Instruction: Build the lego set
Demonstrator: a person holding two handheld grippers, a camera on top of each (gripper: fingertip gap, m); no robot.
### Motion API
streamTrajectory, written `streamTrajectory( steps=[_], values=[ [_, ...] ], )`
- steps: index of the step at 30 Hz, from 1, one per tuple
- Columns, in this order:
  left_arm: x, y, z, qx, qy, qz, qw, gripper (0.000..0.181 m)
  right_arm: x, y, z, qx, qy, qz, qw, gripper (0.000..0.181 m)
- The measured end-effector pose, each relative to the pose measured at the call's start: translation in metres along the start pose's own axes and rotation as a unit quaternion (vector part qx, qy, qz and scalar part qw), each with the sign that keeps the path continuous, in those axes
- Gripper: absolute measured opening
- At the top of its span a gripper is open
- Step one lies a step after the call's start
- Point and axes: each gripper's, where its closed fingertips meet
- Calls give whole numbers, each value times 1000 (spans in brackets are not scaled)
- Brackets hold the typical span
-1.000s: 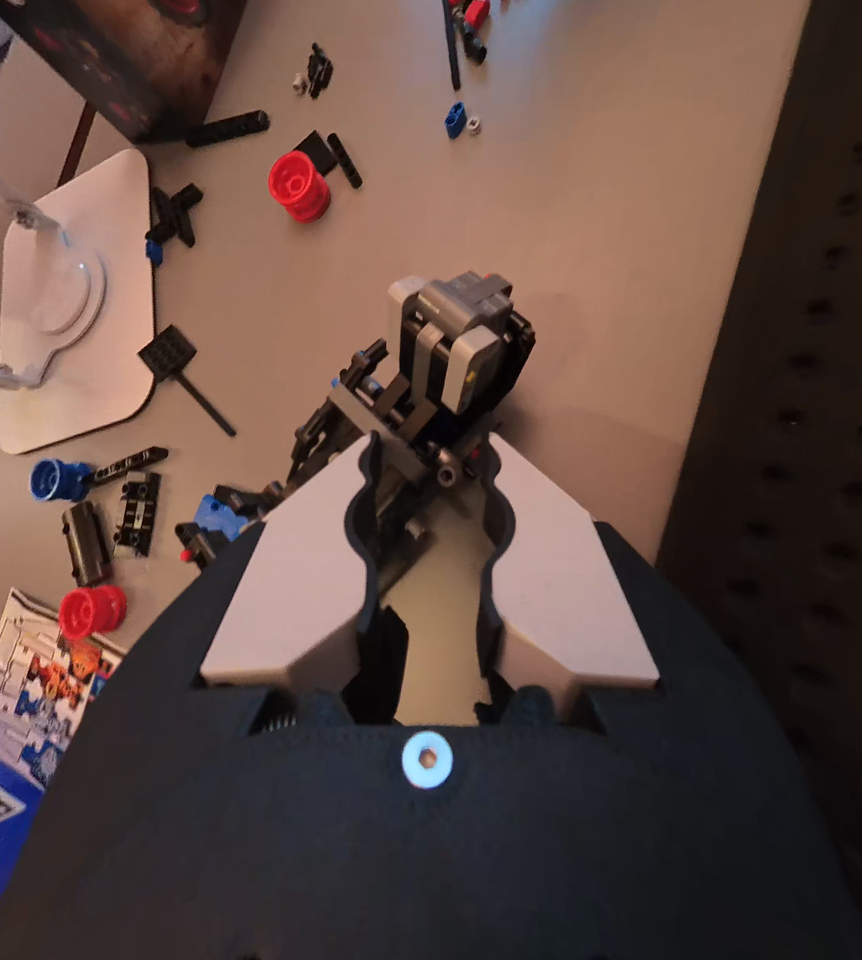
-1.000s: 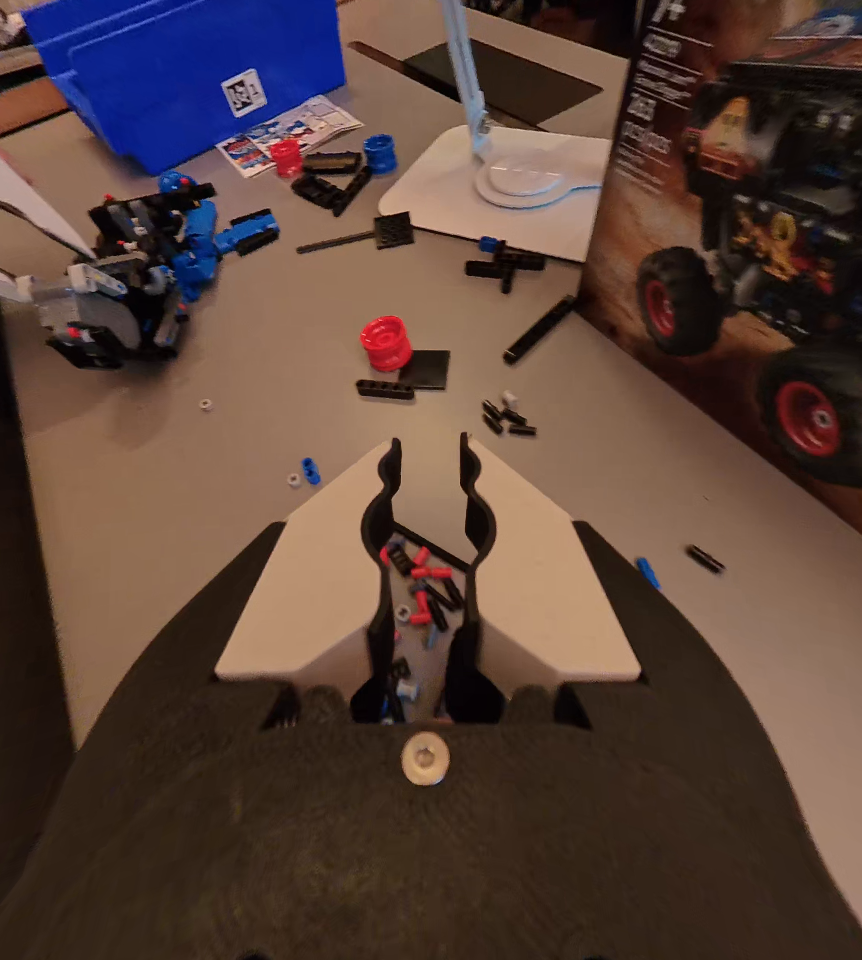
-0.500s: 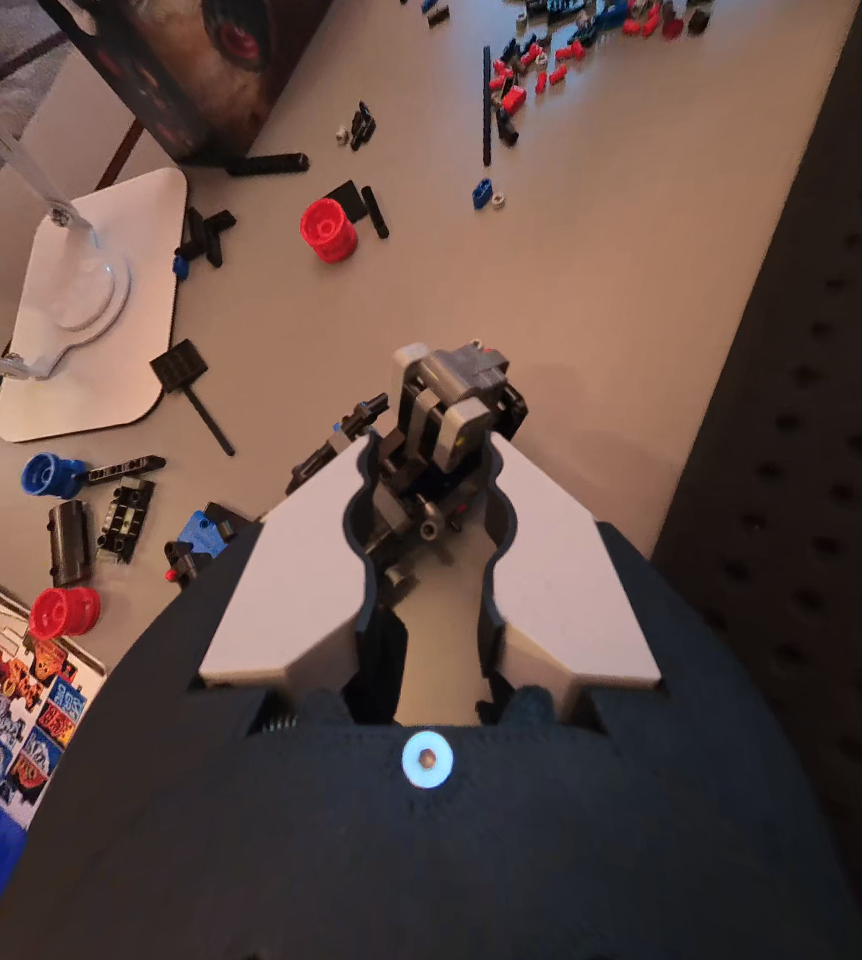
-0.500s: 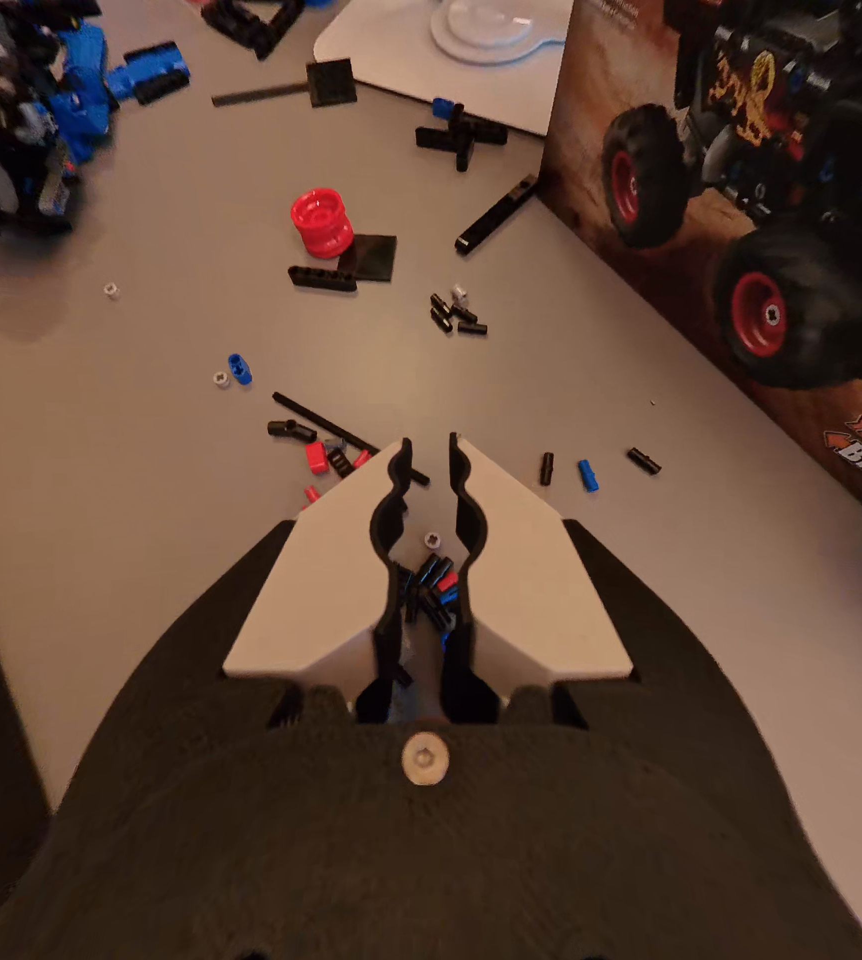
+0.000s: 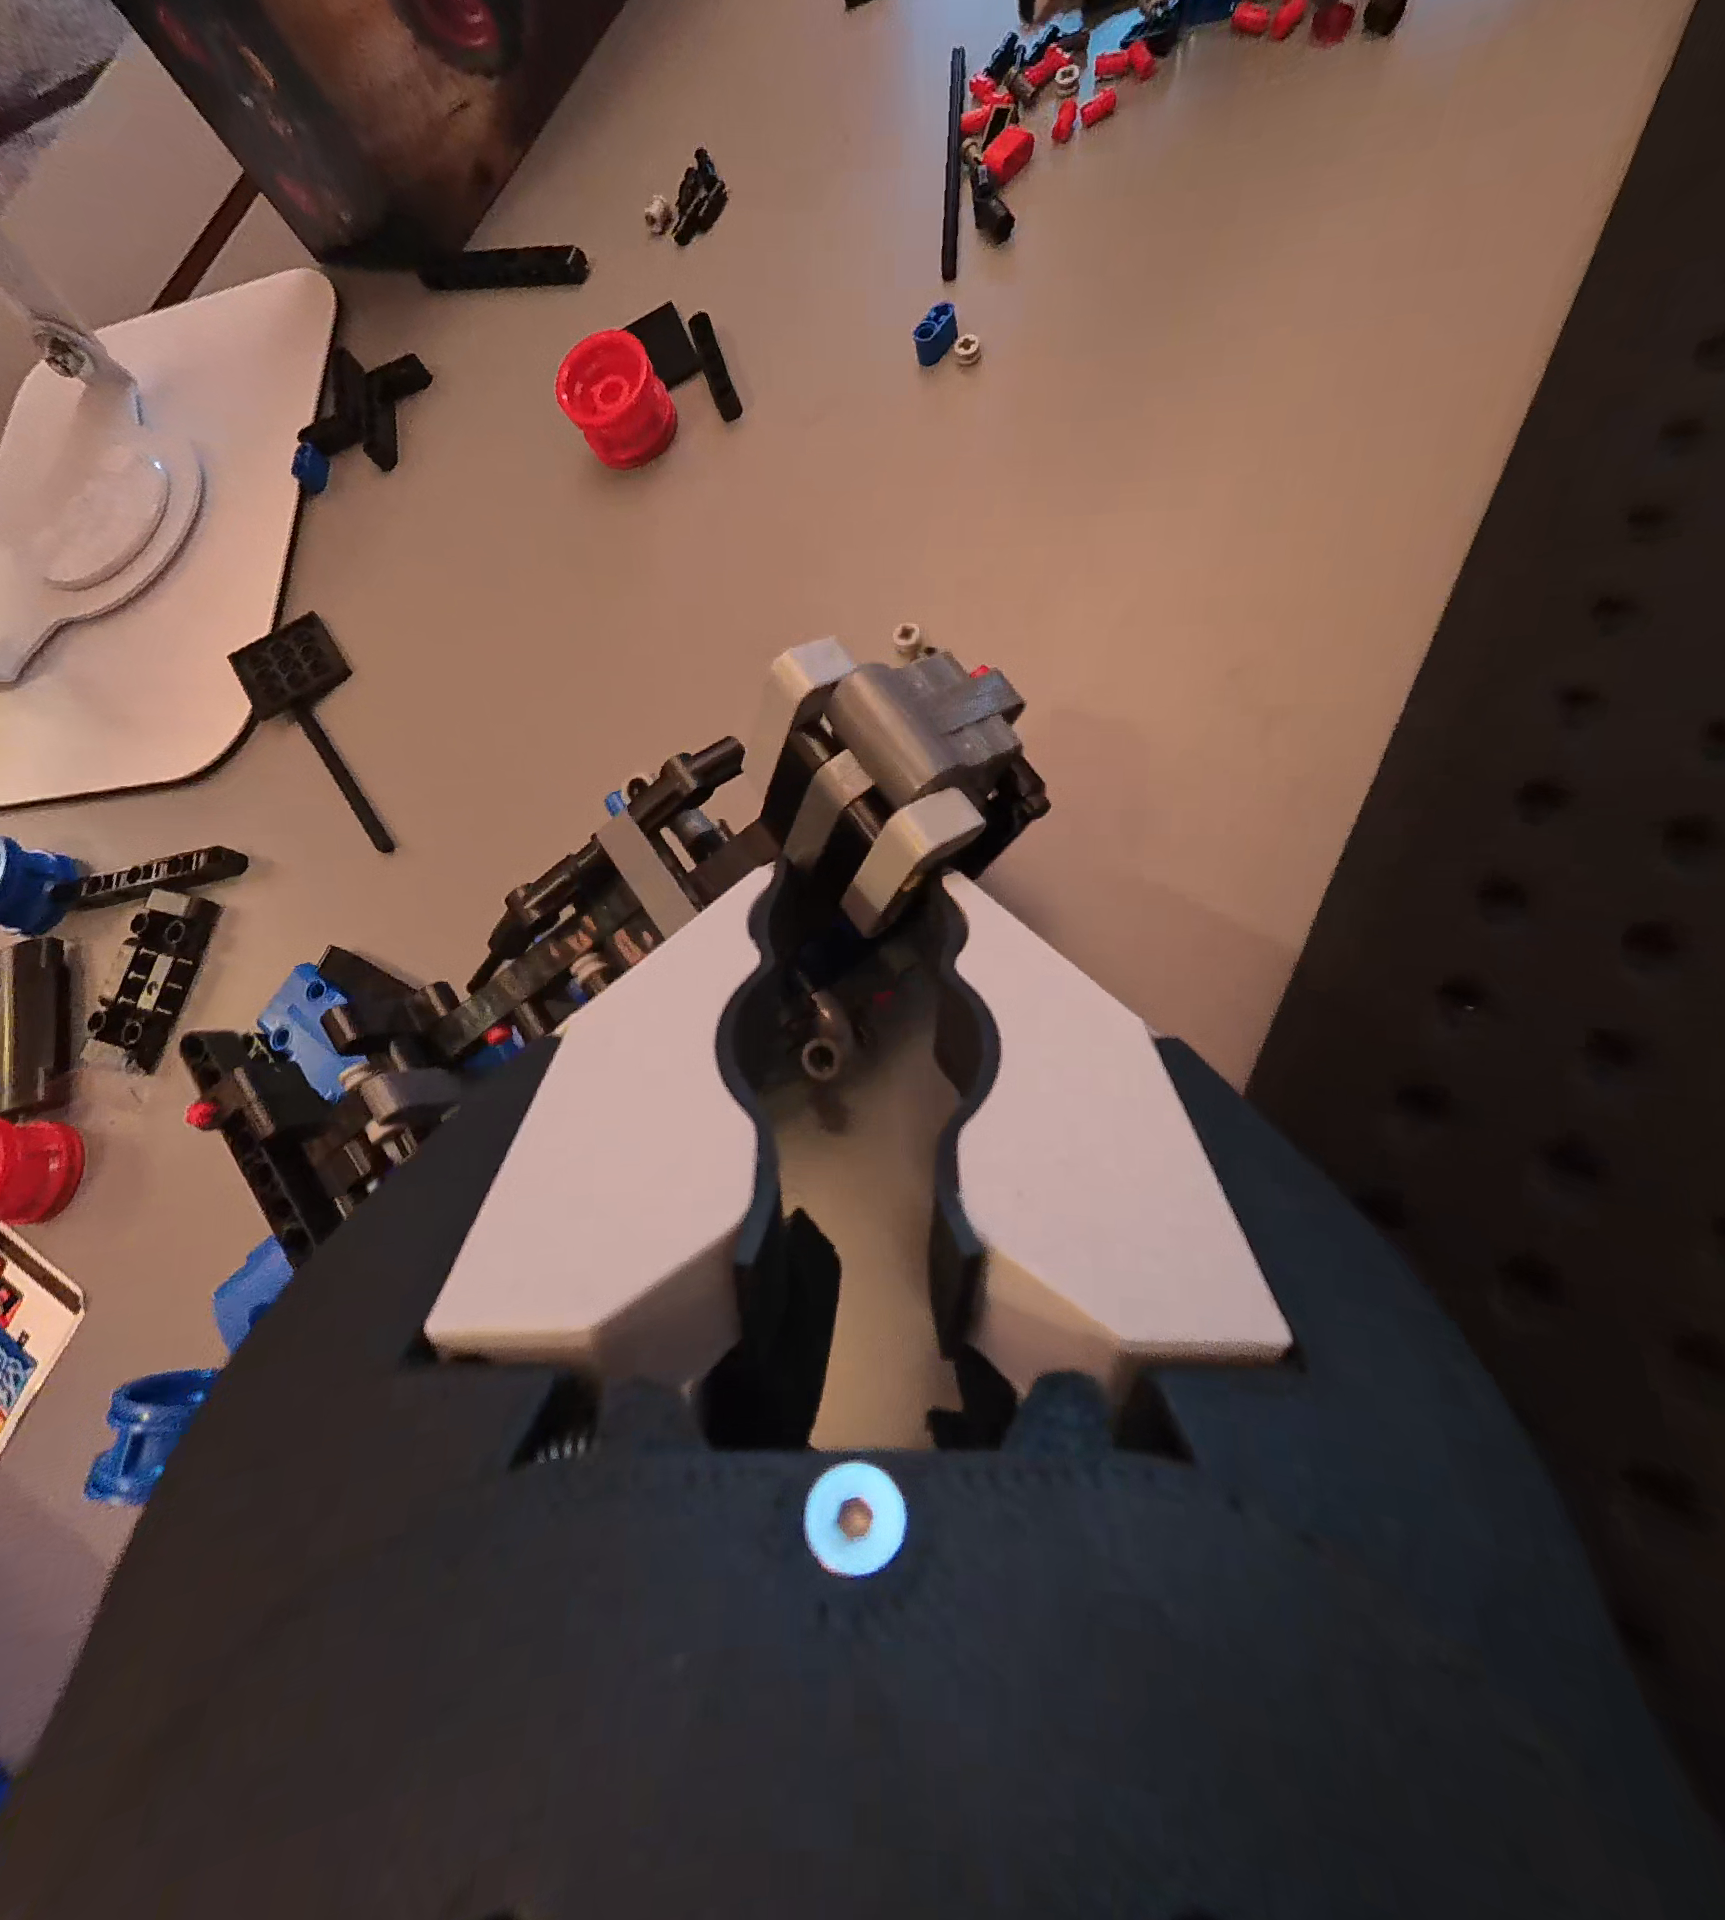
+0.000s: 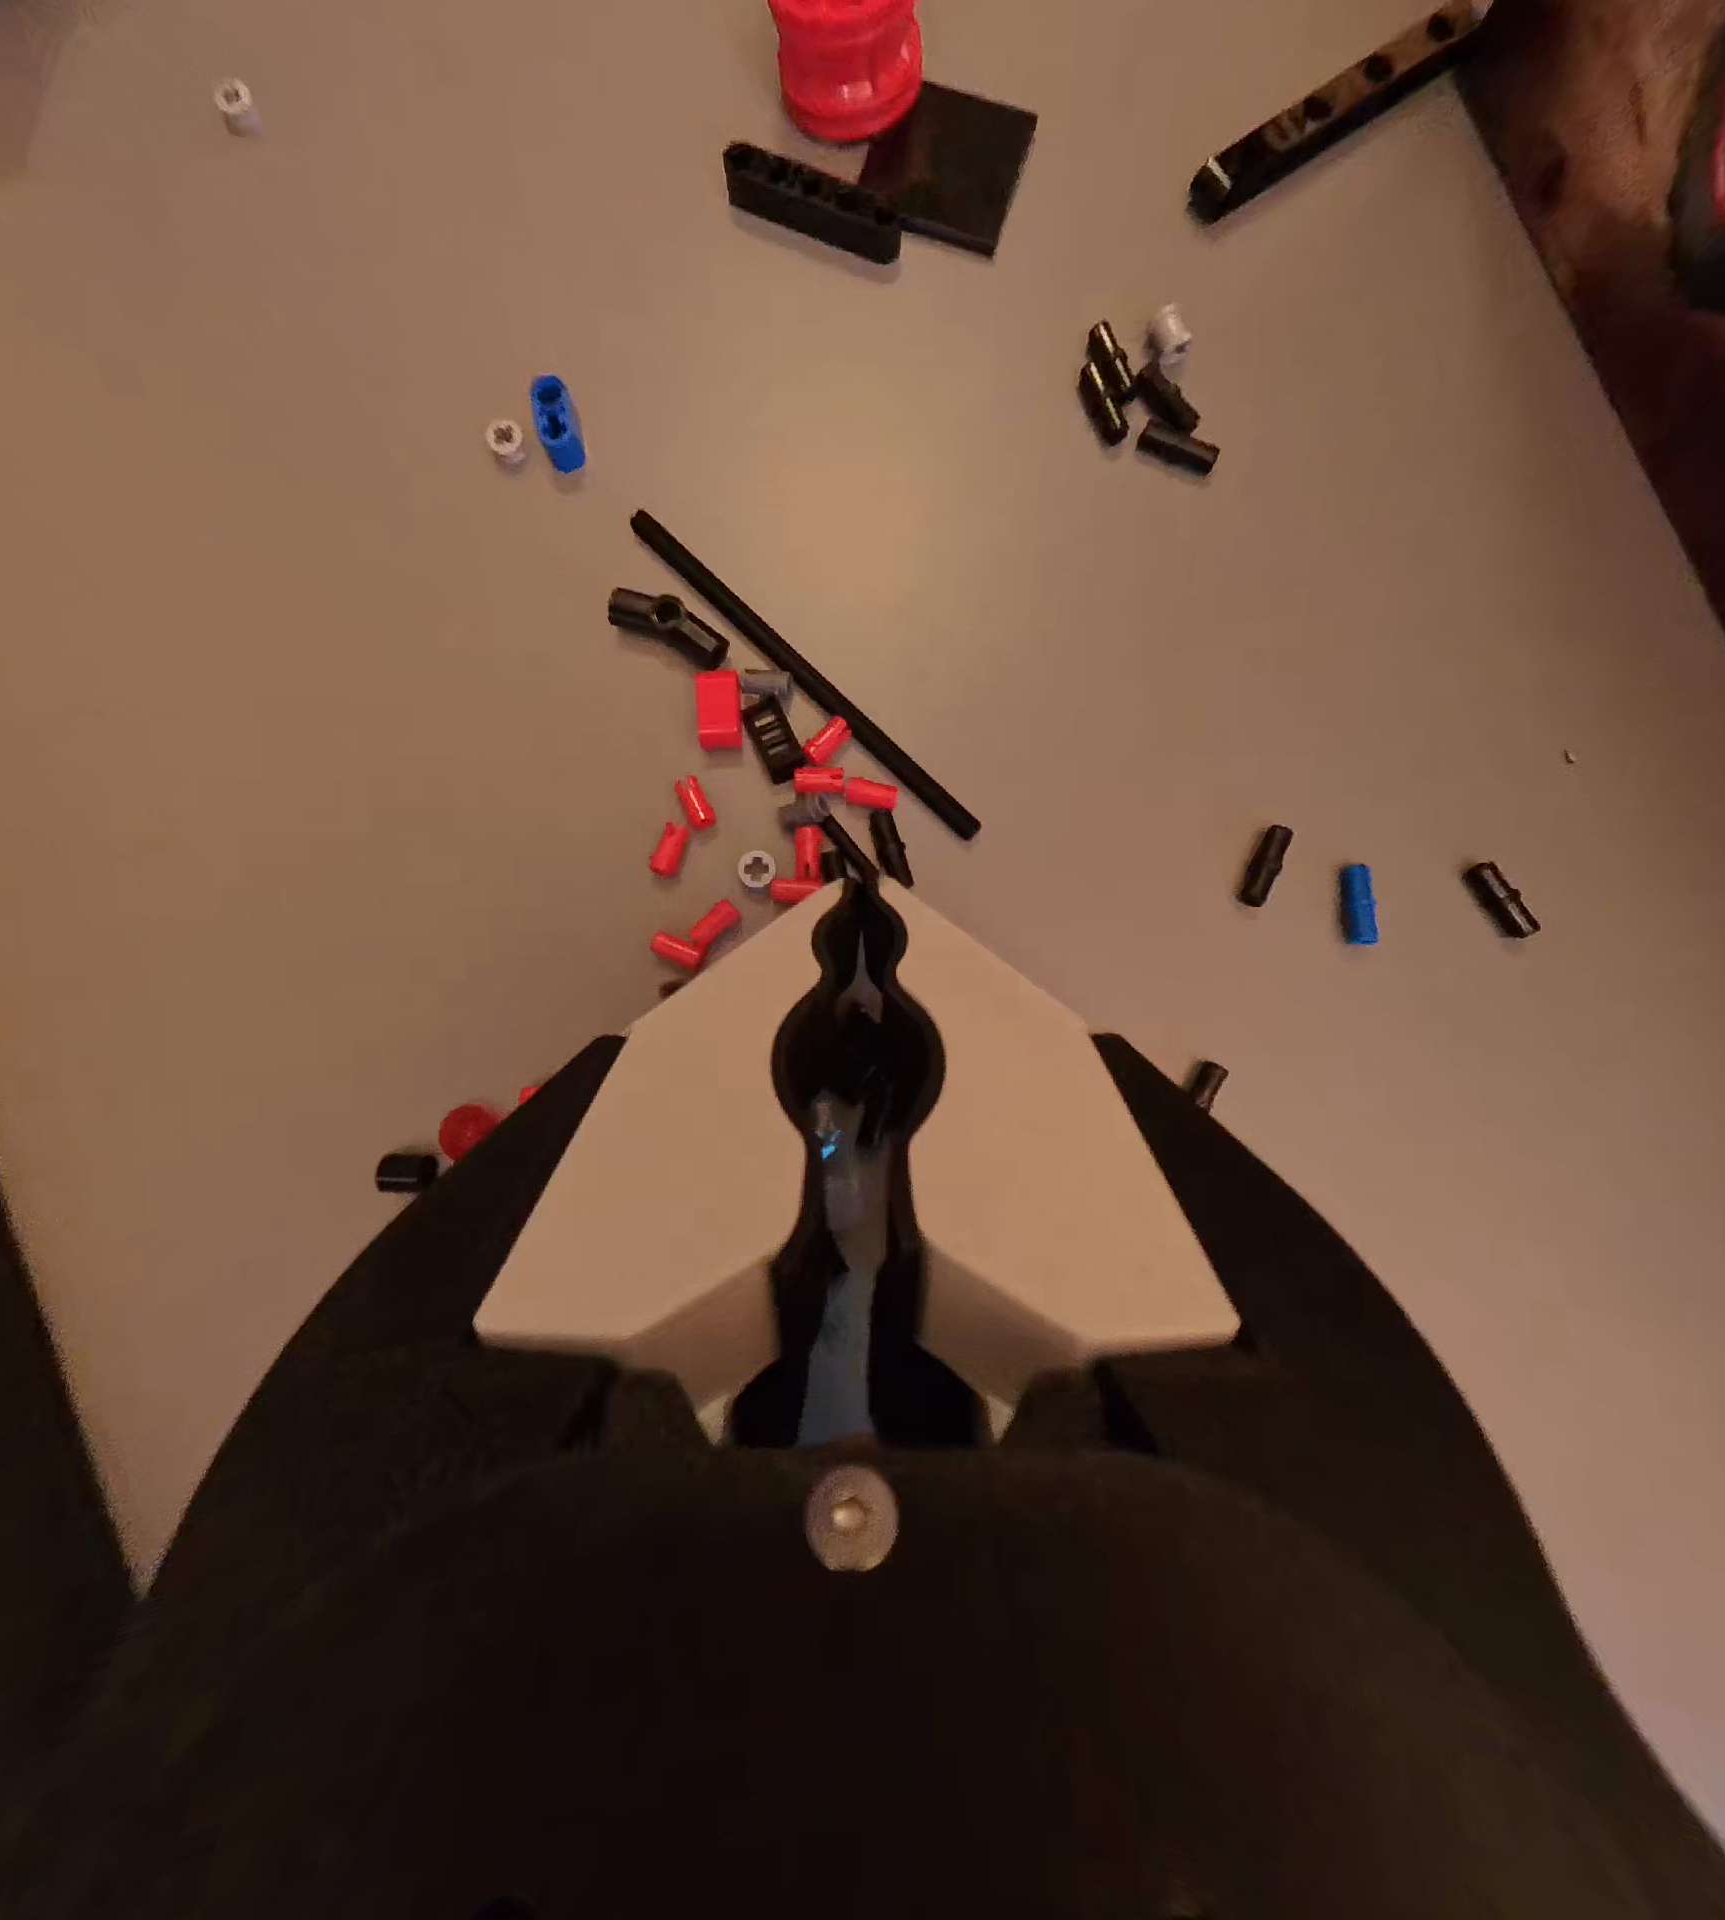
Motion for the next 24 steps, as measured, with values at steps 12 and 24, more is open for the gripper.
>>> streamTrajectory(
  steps=[12,24],
  values=[
    [-25,-14,-22,-11,-17,11,1000,24,5,5,-3,-16,12,11,1000,0],
    [-29,-16,-25,-4,-35,9,999,25,5,8,-2,-19,5,33,999,3]
  ],
)
Point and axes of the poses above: each gripper's, where its closed fingertips meet, x out along the fingers, z out of its top, y = z × x across the jaws, and after that the axes turned 14 degrees about -z, right-handed
